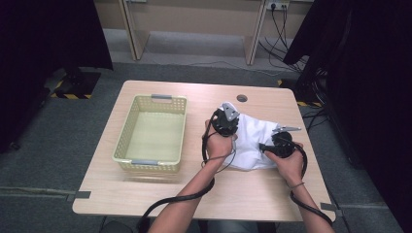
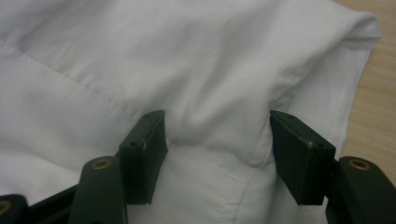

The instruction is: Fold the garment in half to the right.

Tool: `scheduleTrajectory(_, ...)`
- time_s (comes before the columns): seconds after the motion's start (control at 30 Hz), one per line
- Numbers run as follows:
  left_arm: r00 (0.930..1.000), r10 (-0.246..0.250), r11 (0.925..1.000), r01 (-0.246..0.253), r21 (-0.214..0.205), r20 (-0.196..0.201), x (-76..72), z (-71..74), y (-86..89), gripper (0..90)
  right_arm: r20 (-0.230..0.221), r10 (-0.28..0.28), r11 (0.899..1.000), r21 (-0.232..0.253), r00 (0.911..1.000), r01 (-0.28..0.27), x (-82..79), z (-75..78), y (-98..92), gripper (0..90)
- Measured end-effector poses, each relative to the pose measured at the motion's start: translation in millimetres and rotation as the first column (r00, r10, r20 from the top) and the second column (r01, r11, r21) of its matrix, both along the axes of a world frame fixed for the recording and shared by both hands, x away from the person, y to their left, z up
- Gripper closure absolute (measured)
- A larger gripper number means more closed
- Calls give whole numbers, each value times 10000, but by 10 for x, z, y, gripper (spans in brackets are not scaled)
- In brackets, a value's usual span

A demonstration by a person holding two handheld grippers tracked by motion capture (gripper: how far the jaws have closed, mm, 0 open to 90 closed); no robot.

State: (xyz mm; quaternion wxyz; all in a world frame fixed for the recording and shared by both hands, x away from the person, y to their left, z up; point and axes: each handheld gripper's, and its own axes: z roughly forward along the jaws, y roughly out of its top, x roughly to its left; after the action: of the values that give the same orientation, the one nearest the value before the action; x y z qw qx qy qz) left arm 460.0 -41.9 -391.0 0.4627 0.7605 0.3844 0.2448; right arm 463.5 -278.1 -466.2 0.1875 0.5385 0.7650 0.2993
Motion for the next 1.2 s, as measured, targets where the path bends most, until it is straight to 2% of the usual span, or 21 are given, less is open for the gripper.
scheduleTrajectory(1.2,9997,-223,9997,223,66,111,-31,35,-123,863,59,179,9998,76,9998,-179,37,-8,169,396)
